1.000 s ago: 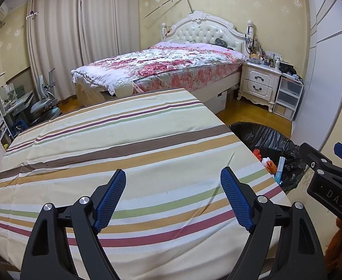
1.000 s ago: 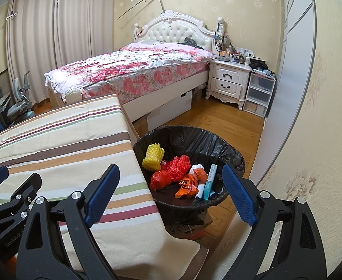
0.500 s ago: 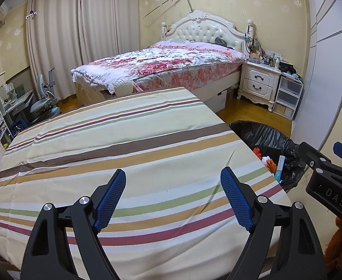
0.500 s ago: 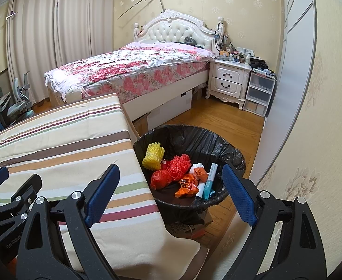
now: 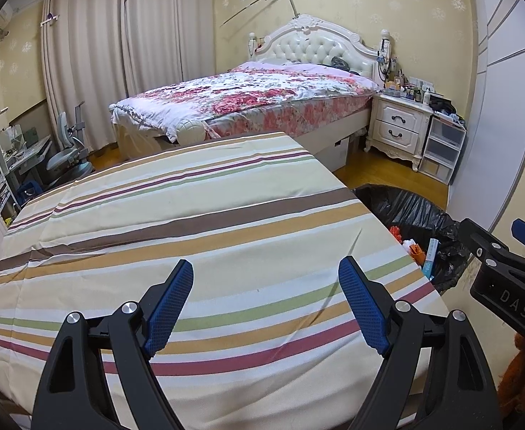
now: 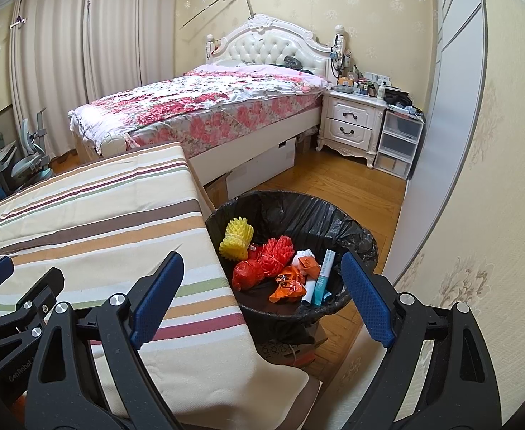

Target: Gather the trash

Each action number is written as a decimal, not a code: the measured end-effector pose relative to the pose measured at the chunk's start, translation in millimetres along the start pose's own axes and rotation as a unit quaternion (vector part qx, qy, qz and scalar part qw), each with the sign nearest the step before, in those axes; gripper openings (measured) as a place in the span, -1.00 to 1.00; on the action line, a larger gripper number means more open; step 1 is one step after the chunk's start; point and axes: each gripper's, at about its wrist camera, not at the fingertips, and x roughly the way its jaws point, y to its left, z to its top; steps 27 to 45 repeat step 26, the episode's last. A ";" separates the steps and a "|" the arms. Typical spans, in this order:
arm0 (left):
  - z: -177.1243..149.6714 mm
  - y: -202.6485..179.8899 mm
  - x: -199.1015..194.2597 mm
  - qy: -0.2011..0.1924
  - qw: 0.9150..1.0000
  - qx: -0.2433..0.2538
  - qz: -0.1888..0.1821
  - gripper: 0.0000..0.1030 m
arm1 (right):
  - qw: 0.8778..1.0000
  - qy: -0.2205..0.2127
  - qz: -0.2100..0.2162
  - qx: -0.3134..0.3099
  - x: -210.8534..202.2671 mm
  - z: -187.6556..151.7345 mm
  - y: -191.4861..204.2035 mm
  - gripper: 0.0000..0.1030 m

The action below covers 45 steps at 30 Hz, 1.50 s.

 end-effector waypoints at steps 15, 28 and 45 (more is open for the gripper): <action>-7.7 -4.1 -2.7 -0.005 1.000 0.003 -0.012 0.57 | 1.000 0.000 0.001 -0.001 -0.2 -0.3 1.3 0.70; -4.4 30.0 11.9 0.022 0.999 -0.023 0.013 0.57 | 0.999 0.012 0.021 -0.023 11.1 -6.3 29.2 0.70; -4.4 30.0 11.9 0.022 0.999 -0.023 0.013 0.57 | 0.999 0.012 0.021 -0.023 11.1 -6.3 29.2 0.70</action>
